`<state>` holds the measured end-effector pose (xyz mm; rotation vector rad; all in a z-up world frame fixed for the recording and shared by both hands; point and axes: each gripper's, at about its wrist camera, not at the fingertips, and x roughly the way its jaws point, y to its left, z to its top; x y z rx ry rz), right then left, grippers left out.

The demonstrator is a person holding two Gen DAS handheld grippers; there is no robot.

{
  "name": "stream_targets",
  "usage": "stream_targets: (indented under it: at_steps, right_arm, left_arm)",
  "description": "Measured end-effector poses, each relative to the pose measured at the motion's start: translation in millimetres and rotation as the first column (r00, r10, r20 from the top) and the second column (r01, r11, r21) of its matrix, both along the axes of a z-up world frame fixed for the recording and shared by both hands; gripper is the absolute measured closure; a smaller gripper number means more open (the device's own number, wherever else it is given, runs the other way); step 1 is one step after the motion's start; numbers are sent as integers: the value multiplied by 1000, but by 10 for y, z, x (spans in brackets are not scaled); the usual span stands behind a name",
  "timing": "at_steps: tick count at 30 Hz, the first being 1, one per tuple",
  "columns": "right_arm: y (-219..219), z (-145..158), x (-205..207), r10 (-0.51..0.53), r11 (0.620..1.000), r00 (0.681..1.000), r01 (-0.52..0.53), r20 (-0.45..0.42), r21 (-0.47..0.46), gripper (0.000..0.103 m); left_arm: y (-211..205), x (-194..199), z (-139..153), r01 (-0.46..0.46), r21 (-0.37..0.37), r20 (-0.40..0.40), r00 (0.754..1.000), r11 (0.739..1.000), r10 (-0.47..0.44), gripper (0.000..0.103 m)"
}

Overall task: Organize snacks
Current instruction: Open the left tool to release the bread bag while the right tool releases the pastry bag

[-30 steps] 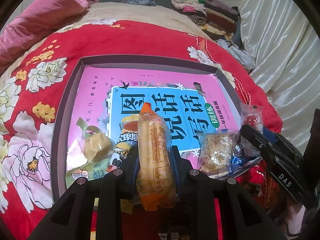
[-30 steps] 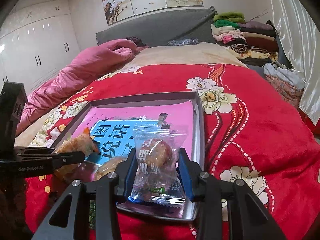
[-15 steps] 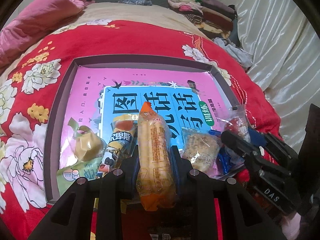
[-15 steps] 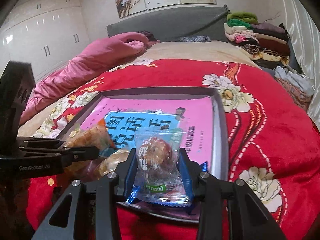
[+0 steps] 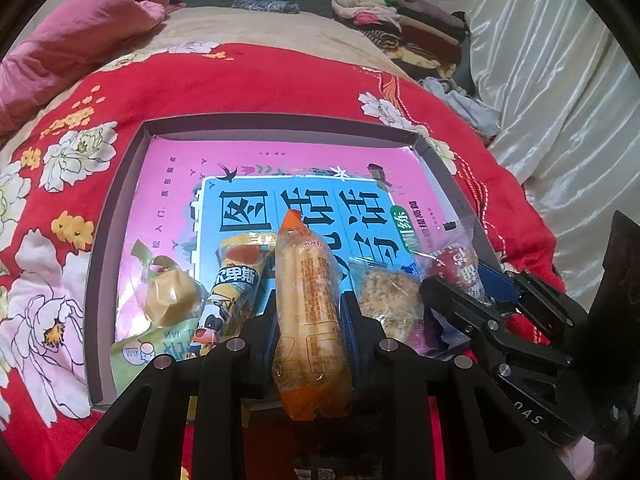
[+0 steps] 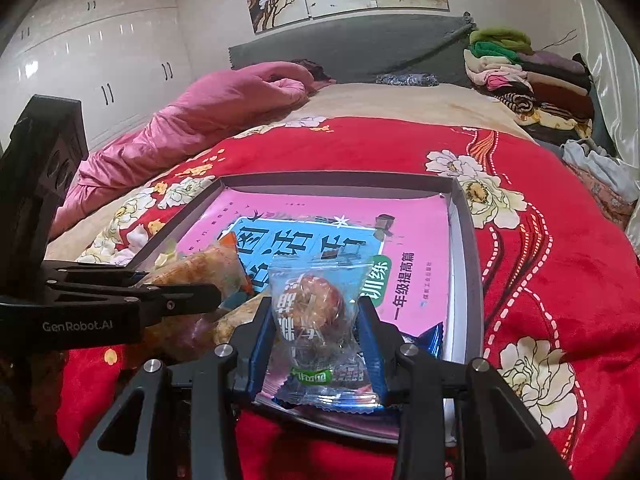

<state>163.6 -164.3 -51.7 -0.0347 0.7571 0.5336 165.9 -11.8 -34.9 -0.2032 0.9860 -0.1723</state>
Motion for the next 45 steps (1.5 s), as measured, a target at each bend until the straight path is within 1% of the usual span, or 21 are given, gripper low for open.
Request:
stream_targets:
  at_steps: [9, 17, 24, 38, 42, 45]
  right_arm:
    - [-10, 24, -21, 4, 1000, 1000, -5, 11, 12, 62]
    - [-38, 48, -19, -12, 1000, 1000, 12, 5, 15, 62]
    - [-70, 67, -4, -21, 999, 1000, 21, 6, 25, 59]
    - [-129, 87, 13, -34, 998, 999, 34, 7, 48, 57]
    - [-146, 94, 11, -38, 998, 999, 38, 7, 53, 54]
    - [-152, 98, 9, -41, 998, 999, 40, 6, 56, 54]
  left_arm:
    - [28, 9, 26, -11, 2, 6, 1000, 1000, 11, 74]
    - [49, 10, 51, -20, 0, 10, 1000, 1000, 20, 74]
    - [56, 10, 60, -21, -2, 11, 1000, 1000, 21, 74]
    - [79, -15, 76, -31, -10, 13, 999, 999, 31, 73]
    - [80, -25, 95, -34, -8, 18, 999, 999, 34, 67]
    - [85, -28, 108, -33, -11, 20, 999, 999, 34, 66]
